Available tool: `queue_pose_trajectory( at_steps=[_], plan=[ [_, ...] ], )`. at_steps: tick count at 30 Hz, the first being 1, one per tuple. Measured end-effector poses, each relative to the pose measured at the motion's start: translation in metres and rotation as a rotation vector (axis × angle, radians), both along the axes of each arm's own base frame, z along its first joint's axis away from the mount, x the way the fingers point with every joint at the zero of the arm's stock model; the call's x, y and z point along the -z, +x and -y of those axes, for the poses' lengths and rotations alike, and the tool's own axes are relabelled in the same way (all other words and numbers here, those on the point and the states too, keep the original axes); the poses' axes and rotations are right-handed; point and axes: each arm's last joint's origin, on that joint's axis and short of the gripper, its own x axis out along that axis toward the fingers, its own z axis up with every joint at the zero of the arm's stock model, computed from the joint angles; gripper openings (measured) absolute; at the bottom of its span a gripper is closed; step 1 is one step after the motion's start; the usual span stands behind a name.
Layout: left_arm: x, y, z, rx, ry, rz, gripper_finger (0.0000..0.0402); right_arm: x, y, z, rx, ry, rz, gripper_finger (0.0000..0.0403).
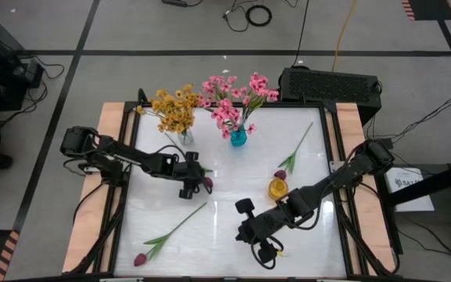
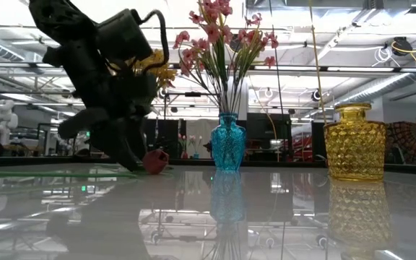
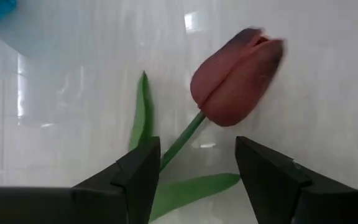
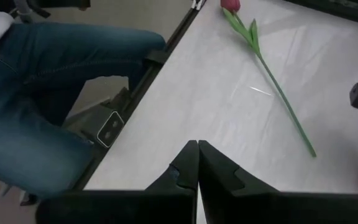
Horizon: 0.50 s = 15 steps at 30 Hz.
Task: Sort flowers into vase by color
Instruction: Put the top left red flower into the yellow vase
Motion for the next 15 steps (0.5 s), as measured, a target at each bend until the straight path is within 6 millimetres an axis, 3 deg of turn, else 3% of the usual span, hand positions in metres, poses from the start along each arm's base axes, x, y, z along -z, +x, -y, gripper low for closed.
queue_pose_trajectory(
  at_steps=[6, 15],
  plan=[
    [0.01, 0.0046, -0.0017, 0.011, 0.001, -0.017, 0.0173, -0.0005, 0.0027, 0.004, 0.011, 0.001, 0.007, 0.0],
    [0.0087, 0.0049, 0.0063, -0.006, -0.007, 0.005, 0.007, -0.0005, 0.0026, 0.0037, 0.011, 0.002, 0.006, 0.0]
  ],
)
